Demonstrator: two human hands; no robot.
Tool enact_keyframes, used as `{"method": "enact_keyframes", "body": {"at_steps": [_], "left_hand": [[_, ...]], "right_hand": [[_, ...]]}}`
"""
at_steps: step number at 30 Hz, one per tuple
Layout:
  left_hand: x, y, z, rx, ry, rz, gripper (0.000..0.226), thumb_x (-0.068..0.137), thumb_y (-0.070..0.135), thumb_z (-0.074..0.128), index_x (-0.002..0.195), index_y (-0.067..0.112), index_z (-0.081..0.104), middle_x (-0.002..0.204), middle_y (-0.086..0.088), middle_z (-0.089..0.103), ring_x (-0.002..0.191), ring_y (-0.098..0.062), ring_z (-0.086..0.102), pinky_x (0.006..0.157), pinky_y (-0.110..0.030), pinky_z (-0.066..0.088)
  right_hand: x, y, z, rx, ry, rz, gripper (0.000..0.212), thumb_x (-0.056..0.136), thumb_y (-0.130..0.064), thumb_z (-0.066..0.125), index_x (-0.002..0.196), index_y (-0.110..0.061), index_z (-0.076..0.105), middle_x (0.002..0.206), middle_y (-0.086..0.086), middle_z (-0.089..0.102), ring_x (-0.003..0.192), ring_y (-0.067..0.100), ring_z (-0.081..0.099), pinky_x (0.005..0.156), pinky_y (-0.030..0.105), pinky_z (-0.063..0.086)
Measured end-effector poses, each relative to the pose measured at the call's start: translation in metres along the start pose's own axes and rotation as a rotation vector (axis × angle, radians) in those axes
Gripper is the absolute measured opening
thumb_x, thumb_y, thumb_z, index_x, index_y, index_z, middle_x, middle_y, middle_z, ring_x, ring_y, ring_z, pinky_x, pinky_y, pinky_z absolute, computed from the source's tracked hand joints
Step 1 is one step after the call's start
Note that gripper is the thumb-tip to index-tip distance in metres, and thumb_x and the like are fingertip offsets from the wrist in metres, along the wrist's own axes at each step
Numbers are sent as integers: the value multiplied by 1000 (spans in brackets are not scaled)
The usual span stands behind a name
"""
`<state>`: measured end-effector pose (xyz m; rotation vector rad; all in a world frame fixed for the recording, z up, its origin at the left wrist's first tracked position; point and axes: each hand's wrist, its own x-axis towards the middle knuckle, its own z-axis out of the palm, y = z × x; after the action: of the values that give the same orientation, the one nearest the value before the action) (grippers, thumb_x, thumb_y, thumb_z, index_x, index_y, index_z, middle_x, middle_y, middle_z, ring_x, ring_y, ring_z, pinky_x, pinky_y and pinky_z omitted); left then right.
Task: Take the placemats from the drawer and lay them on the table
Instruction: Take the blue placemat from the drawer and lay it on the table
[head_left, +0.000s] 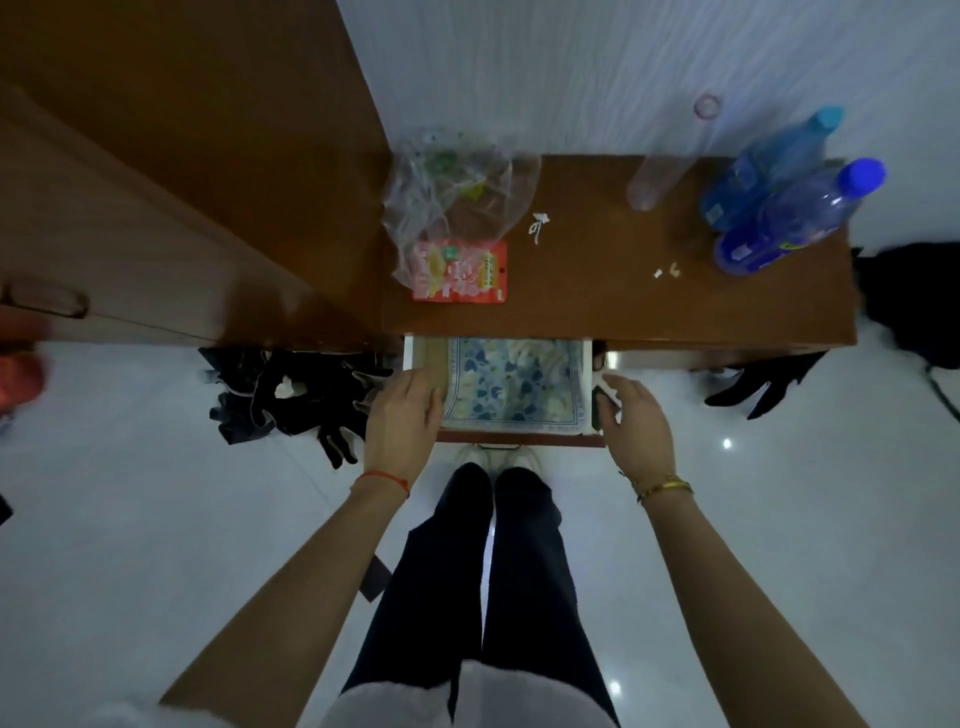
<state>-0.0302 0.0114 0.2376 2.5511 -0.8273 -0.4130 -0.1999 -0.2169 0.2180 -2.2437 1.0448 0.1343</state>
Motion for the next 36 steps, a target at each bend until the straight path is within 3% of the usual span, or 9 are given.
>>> {"method": "enact_keyframes", "body": {"at_steps": [3,7,12,16,21,25,28,31,36], "left_hand": [[17,-30,48,-23,-26,-11,21,94,10,53,113,4,60,103,-14,65,92,-31,62,78,-43,55],[35,-66,115,-46,-82,-51,27,93,10,51,120,5,57,110,-14,63,98,-31,61,83,-40,54],[51,-91,182,-69,-159,-249,35,97,21,48,129,11,53,122,-13,60,98,-34,62,74,-37,51],[55,-102,211,-29,-255,-366,32,96,25,49,122,8,55,115,-17,62,95,-39,62,73,-44,52],[62,-111,226,15,-437,-510,37,96,33,50,114,1,56,109,-22,65,98,-39,63,78,-43,53],[69,-116,230,49,-551,-517,42,97,33,51,114,-5,59,114,-23,64,105,-37,61,83,-40,50],[71,-119,228,-15,-539,-538,41,94,31,57,111,-6,62,111,-23,66,103,-36,62,84,-40,53],[70,-117,217,-79,-475,-549,37,90,32,64,104,-2,66,105,-19,68,95,-32,64,74,-32,50],[58,-104,188,-234,-408,-530,27,86,13,66,112,5,67,112,-14,69,102,-28,63,75,-23,42]], "right_hand": [[24,23,45,-13,-5,25,34,96,-21,50,127,-9,56,114,11,62,101,28,58,81,35,49],[50,57,97,-14,63,45,36,96,-21,51,129,-8,54,115,13,62,107,29,57,89,36,47],[64,84,141,25,151,10,33,99,-24,45,128,-11,55,116,10,60,104,26,58,86,36,50],[62,98,158,54,211,-20,30,98,-21,47,124,-10,56,115,9,59,100,26,59,86,42,53],[64,99,162,66,228,8,33,92,-17,58,124,-9,56,116,9,56,101,26,57,87,39,52],[66,98,163,118,239,54,36,87,-12,64,123,-11,58,109,8,54,86,16,56,80,24,46],[65,101,163,160,225,98,39,85,-9,64,123,-13,57,107,7,56,83,12,53,77,23,47],[64,104,160,179,210,146,37,86,-8,62,123,-14,58,107,7,62,81,13,55,75,25,46],[49,101,145,243,187,191,32,88,-3,56,118,-14,60,105,5,60,82,18,55,77,35,51]]}}
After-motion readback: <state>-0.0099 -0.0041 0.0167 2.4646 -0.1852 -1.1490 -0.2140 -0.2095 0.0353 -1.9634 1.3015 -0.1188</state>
